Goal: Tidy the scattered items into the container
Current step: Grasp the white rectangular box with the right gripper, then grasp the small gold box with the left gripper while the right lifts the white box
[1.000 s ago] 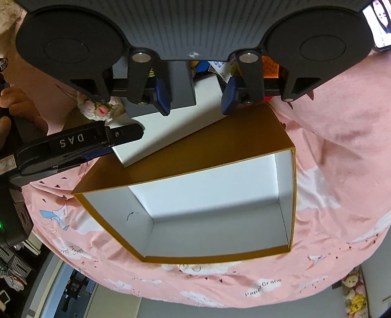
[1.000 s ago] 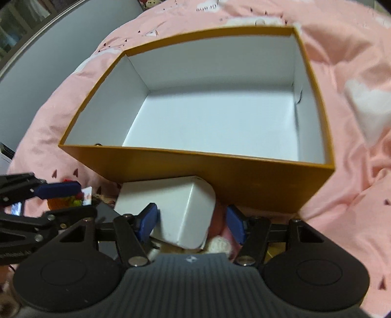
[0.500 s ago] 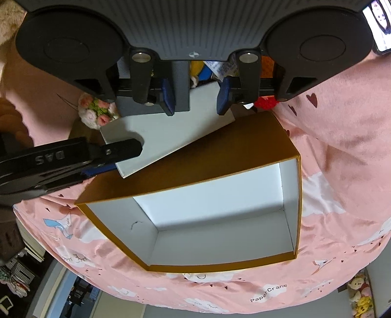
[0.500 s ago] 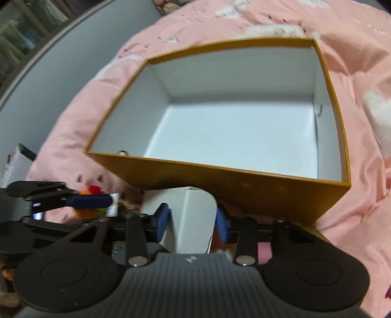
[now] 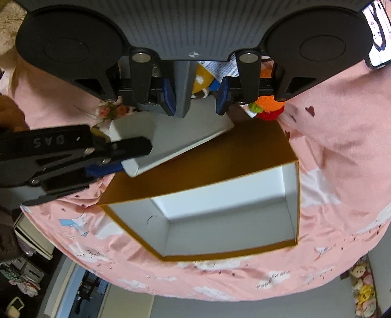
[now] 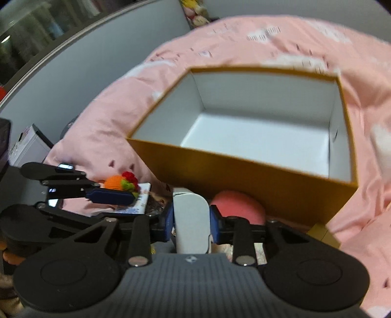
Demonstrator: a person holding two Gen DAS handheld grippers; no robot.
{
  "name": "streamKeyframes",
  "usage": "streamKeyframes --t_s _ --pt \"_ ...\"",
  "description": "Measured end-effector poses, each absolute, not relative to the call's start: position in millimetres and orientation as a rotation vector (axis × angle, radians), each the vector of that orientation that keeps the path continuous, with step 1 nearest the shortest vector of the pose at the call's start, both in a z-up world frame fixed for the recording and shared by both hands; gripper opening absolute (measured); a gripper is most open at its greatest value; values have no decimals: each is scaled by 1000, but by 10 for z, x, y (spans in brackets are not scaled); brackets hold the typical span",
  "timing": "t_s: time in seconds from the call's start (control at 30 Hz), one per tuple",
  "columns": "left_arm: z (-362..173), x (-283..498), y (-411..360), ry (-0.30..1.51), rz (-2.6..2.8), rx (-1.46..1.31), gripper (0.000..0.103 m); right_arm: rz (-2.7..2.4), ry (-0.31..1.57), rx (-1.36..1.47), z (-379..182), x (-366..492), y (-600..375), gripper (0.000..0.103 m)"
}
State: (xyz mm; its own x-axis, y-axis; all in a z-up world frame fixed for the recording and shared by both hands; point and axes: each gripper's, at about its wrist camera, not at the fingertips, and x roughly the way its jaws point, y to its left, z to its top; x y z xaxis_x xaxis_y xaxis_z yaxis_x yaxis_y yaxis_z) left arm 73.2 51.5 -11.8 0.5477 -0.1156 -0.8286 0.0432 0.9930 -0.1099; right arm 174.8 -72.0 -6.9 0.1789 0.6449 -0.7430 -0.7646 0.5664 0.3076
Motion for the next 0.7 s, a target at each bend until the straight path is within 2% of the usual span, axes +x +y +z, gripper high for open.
streamKeyframes --t_s 0.2,0.4,0.5,0.57,0.7 --pt "44 717 300 919 -173 -31 42 973 883 -178 269 1680 -1059 31" --pt "94 788 -18 872 -277 44 42 899 869 -47 509 1711 -1678 32" --pt "87 858 -163 869 -316 65 45 842 842 18 641 1712 -1950 31" --pt "74 908 -244 869 -335 71 52 808 808 55 758 1700 -2138 31" --pt "28 1008 -406 874 -383 68 55 693 725 -7 936 1629 -2373 31"
